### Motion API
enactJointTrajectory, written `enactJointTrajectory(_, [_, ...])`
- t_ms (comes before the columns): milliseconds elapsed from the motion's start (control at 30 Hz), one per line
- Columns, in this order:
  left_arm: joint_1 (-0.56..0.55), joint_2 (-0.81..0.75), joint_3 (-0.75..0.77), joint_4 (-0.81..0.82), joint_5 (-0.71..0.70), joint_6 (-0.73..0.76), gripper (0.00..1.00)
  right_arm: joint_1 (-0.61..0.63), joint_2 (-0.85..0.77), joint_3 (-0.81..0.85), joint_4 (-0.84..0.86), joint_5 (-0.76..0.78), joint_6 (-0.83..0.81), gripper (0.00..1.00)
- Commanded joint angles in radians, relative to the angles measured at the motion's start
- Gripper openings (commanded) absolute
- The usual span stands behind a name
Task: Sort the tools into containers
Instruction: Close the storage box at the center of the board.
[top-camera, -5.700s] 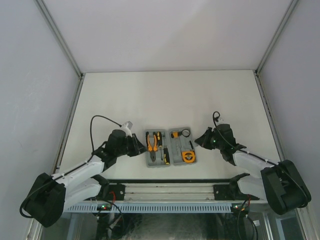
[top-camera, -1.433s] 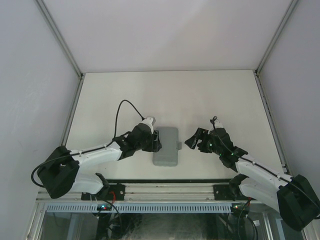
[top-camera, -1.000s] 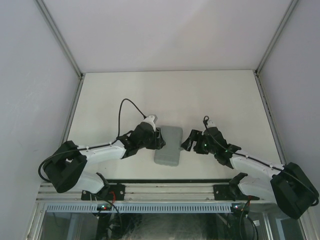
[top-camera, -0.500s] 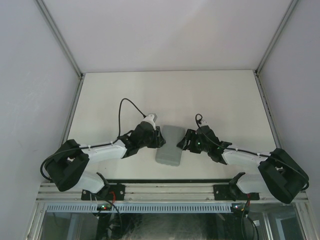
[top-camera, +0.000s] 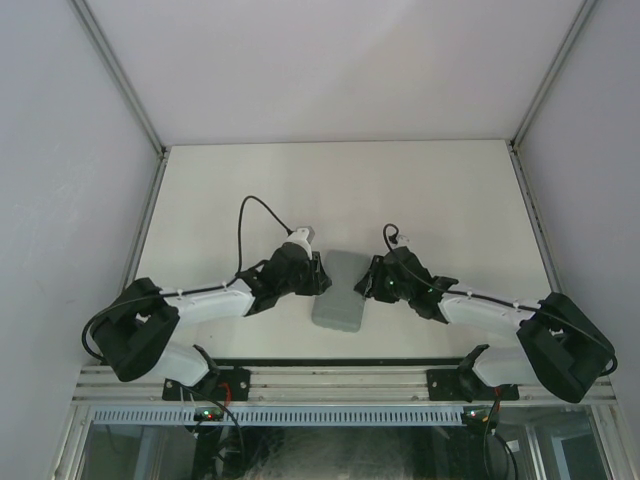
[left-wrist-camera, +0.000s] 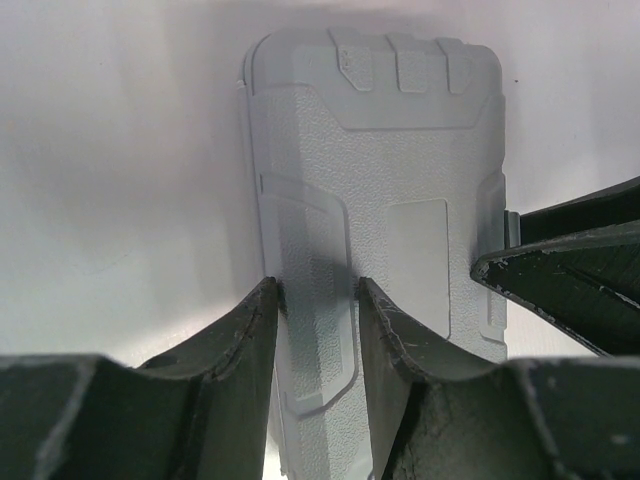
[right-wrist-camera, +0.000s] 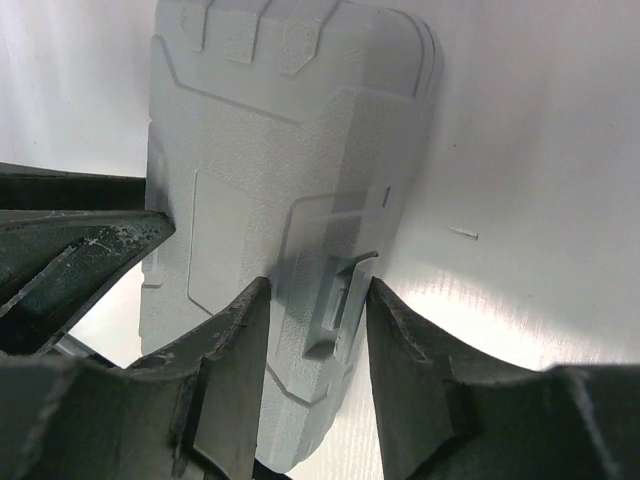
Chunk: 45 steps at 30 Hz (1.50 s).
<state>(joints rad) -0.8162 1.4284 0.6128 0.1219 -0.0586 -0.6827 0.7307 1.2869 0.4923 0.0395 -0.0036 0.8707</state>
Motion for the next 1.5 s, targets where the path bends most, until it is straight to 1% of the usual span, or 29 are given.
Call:
enactJointTrajectory(0, [-0.017,0.052,-0.020,-0.205,-0.016,0.016,0.40,0.038,0.012,0.059,-0.030,0.054,-0.010,0.38])
enactJointTrajectory(100, [-0.017,0.040,-0.018,-0.220,-0.023,0.015,0.40,0.057,0.018,0.078,-0.070,0.084,-0.011,0.36])
enactJointTrajectory(333, [-0.049,0.021,-0.011,-0.240,-0.025,-0.043,0.40,0.094,0.043,0.124,-0.135,0.125,-0.020,0.22])
enactJointTrajectory(467, [-0.074,0.023,-0.010,-0.229,-0.009,-0.073,0.40,0.108,0.069,0.154,-0.167,0.130,-0.032,0.18])
enactJointTrajectory(700, [-0.102,0.018,-0.006,-0.212,0.003,-0.105,0.40,0.120,0.131,0.212,-0.226,0.124,-0.070,0.13])
enactJointTrajectory(733, [-0.111,0.018,-0.001,-0.211,0.005,-0.111,0.40,0.124,0.172,0.232,-0.242,0.111,-0.079,0.12])
enactJointTrajectory(767, [-0.114,0.018,-0.001,-0.211,0.005,-0.112,0.40,0.129,0.181,0.233,-0.241,0.111,-0.075,0.11])
enactJointTrajectory(1000, [-0.120,0.017,-0.007,-0.203,-0.003,-0.123,0.40,0.148,0.202,0.240,-0.254,0.145,-0.062,0.05])
enactJointTrajectory(1100, [-0.120,-0.002,-0.006,-0.221,-0.032,-0.123,0.40,0.147,0.167,0.245,-0.271,0.170,-0.076,0.06])
enactJointTrajectory(1133, [-0.120,-0.016,-0.003,-0.231,-0.047,-0.121,0.40,0.148,0.152,0.248,-0.277,0.179,-0.087,0.09])
enactJointTrajectory(1200, [-0.120,-0.040,0.009,-0.258,-0.075,-0.109,0.43,0.146,0.114,0.254,-0.282,0.189,-0.117,0.14])
enactJointTrajectory(1333, [-0.117,-0.092,0.058,-0.334,-0.147,-0.073,0.49,0.130,0.027,0.256,-0.268,0.168,-0.183,0.29])
enactJointTrajectory(1467, [-0.104,-0.163,0.091,-0.388,-0.203,-0.050,0.56,0.111,-0.076,0.256,-0.285,0.160,-0.216,0.39])
